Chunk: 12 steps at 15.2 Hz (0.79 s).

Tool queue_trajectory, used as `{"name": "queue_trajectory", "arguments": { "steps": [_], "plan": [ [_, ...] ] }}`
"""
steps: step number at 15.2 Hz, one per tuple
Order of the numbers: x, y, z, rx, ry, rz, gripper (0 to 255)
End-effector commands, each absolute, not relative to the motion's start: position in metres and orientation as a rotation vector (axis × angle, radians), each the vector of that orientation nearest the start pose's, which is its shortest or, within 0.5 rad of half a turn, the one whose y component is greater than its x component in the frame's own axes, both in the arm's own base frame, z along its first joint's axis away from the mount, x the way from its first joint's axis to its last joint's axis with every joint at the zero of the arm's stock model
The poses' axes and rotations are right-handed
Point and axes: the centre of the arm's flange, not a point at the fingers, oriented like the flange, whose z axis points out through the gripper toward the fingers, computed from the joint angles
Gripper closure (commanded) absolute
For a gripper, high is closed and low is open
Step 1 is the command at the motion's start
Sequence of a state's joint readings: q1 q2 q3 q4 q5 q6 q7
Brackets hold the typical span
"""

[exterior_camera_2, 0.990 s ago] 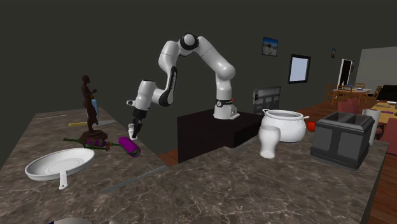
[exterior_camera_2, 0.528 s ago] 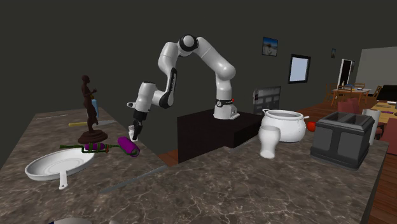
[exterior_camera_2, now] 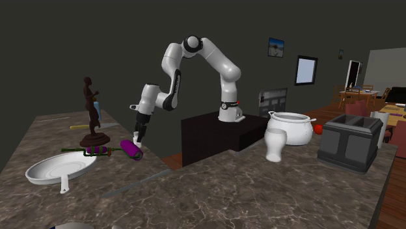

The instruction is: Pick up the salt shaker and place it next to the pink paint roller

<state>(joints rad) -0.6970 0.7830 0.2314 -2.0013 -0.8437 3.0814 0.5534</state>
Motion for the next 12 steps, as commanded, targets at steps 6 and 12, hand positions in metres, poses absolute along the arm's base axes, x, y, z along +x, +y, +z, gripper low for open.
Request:
{"name": "queue_trajectory", "arguments": {
  "steps": [6,12],
  "plan": [
    [0.539,-0.208,0.150,-3.088,0.430,-0.549,0],
    [0.539,-0.208,0.150,-3.088,0.430,-0.549,0]
  ]
}}
